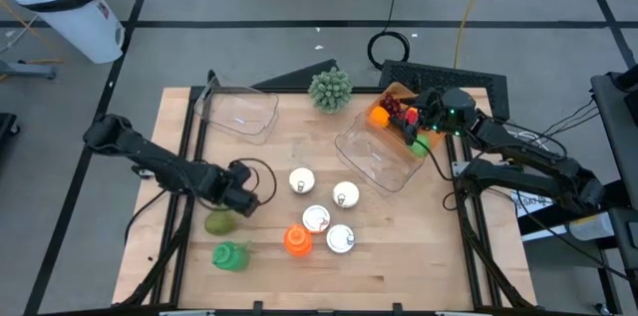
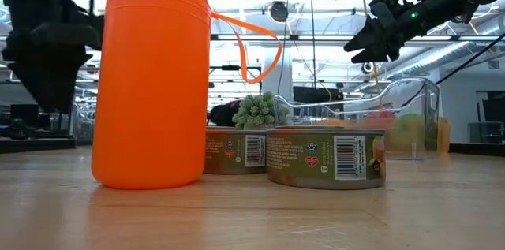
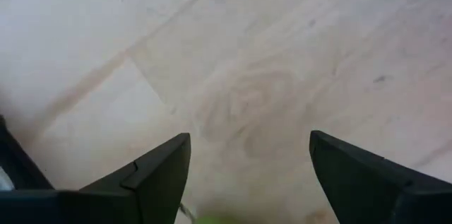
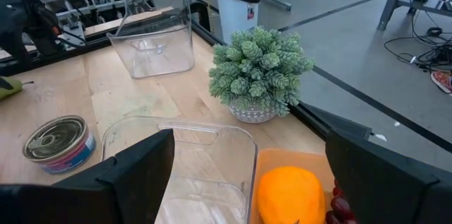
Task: Pick & Place Food Item
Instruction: Put the green pear into the orange bin
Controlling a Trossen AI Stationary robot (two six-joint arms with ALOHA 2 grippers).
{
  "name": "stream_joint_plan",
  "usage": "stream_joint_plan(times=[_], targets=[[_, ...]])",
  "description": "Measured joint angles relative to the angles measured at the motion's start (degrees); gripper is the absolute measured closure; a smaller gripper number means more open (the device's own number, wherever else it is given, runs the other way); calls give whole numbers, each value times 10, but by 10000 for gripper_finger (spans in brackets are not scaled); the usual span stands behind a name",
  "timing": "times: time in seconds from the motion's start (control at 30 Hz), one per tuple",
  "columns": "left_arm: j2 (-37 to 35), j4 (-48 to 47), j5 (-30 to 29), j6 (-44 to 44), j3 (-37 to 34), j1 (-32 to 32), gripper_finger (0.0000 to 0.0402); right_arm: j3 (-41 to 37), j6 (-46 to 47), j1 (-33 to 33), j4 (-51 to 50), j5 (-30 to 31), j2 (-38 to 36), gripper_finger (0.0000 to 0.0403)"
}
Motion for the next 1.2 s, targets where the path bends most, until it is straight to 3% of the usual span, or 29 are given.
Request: stream_joint_plan(times=[0.17,0.3,0.43,0.57,0.73,0.93,1.1,1.2], targets=[[-16,-136,215,-13,19,30,105,0,0,0,0,0,0,53],[-17,-238,382,-84,28,4,105,0,0,0,0,0,0,53],[-17,-207,411,-189,20,-48,105,0,0,0,0,0,0,53],[-16,-42,364,-273,-7,-70,105,0,0,0,0,0,0,53],[-16,95,213,-274,-19,-69,105,0,-1,0,0,0,0,53],[-16,114,24,-175,-19,-31,105,0,0,0,0,0,0,53],[-16,114,-40,-66,-19,1,105,0,2,0,0,0,0,53],[-16,119,-74,-55,-19,24,105,0,4,0,0,0,0,53]])
